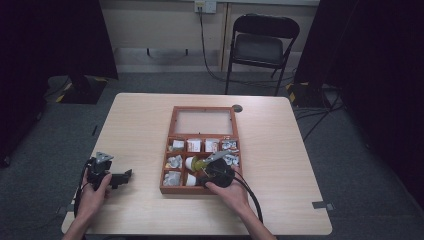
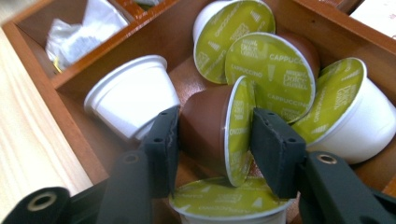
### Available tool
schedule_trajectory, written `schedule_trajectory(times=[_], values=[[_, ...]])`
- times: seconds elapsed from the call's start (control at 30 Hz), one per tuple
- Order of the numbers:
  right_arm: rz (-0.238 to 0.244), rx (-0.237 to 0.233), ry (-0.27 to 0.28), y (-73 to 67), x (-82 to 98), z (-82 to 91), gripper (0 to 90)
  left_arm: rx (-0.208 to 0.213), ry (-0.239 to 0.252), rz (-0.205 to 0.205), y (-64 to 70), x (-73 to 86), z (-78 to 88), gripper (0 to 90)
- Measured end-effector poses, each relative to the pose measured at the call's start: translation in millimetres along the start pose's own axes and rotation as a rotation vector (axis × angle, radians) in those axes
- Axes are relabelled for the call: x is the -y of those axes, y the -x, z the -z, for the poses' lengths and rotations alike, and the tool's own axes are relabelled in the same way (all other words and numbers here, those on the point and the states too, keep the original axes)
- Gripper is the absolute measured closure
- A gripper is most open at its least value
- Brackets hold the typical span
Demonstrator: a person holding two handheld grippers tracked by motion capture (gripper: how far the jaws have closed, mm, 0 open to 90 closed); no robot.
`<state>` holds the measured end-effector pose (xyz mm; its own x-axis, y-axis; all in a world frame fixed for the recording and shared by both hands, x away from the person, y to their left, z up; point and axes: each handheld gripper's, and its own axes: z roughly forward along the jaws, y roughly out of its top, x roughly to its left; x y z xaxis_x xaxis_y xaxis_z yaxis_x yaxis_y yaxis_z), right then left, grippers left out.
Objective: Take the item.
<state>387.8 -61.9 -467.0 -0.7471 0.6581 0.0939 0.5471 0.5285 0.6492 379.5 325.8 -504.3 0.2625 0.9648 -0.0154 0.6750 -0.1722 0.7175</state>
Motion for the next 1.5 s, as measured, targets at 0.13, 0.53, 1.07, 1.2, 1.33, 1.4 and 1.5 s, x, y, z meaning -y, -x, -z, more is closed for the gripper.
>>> schedule_trajectory(times=[0.13, 0.53, 1.07, 1.2, 1.33, 1.4, 1.5], values=[[0.009, 0.033, -0.027, -3.0, -0.1, -1.9, 50.0, 0.000, 0.000, 0.000, 0.0, 0.0, 0.0, 0.0], [-0.015, 0.011, 0.030, -1.5, 1.4, 2.3, 56.0, -0.001, 0.000, 0.001, 0.2, 0.0, 0.0, 0.0], [-0.031, -0.027, 0.104, 1.9, 0.9, 11.9, 56.7, -0.001, 0.000, 0.001, 0.1, 0.0, 0.0, 0.0], [-0.031, -0.028, 0.115, 3.2, 0.8, 12.9, 56.7, -0.001, 0.000, 0.001, 0.1, 0.0, 0.0, 0.0], [-0.034, -0.033, 0.127, 4.3, 0.3, 14.9, 56.7, -0.001, 0.000, 0.001, 0.1, 0.0, 0.0, 0.0], [-0.038, -0.045, 0.139, 4.9, 0.1, 16.3, 56.7, -0.001, 0.000, 0.000, 0.1, 0.0, 0.1, 0.0], [-0.041, -0.043, 0.143, 5.3, -0.1, 17.5, 56.7, 0.000, -0.002, 0.000, 0.1, 0.0, 0.3, 0.0]])
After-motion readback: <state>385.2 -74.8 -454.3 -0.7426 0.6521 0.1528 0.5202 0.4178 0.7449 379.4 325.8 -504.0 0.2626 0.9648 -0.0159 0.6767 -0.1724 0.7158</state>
